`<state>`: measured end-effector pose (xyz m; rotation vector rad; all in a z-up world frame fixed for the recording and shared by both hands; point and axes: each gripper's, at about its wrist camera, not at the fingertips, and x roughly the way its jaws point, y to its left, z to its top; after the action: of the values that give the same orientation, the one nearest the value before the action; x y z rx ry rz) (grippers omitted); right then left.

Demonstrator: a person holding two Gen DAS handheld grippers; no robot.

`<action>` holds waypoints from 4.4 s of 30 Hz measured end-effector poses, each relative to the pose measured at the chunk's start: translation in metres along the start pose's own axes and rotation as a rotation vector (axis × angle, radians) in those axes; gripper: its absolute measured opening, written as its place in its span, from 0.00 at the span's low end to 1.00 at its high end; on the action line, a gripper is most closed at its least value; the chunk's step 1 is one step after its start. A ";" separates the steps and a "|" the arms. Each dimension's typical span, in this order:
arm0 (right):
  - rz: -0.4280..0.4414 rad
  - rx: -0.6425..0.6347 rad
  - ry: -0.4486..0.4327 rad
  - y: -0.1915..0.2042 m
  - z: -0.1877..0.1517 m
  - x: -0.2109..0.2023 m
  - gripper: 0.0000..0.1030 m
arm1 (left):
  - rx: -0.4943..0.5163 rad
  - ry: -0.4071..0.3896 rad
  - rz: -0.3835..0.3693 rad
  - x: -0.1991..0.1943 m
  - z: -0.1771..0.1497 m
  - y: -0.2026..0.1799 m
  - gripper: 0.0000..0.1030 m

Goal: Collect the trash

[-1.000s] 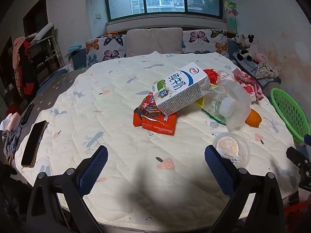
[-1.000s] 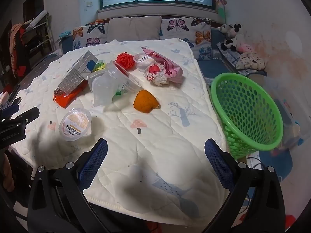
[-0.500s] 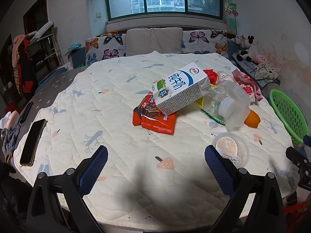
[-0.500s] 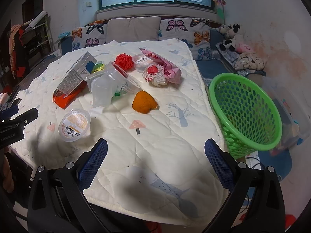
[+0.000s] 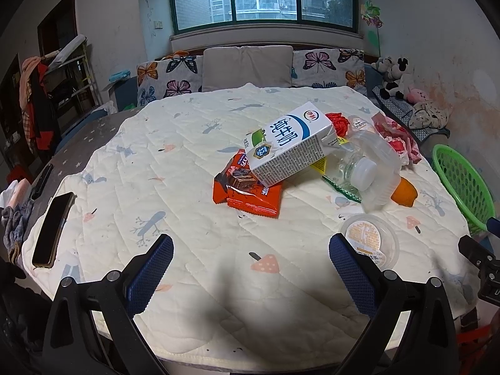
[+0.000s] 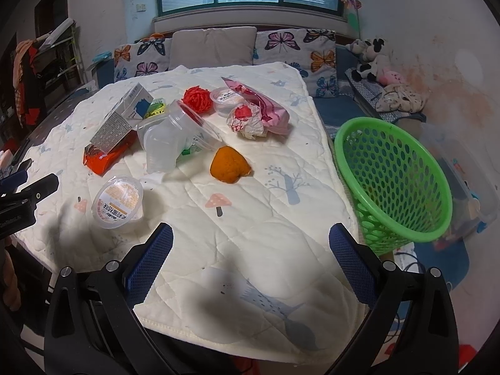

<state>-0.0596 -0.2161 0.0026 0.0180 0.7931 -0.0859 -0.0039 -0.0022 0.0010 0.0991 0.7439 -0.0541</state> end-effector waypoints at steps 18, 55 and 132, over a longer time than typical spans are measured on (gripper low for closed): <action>-0.009 0.005 -0.003 -0.004 0.000 0.002 0.96 | 0.006 0.009 -0.022 0.000 0.001 -0.003 0.94; 0.027 -0.049 -0.014 0.015 0.008 0.006 0.95 | -0.019 0.005 0.008 0.007 0.010 0.020 0.94; 0.285 -0.063 0.060 0.012 0.045 0.024 0.64 | 0.382 0.046 -0.560 0.134 0.106 -0.007 0.77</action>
<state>-0.0095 -0.2084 0.0165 0.0741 0.8460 0.2108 0.1655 -0.0224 -0.0132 0.2539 0.7821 -0.7311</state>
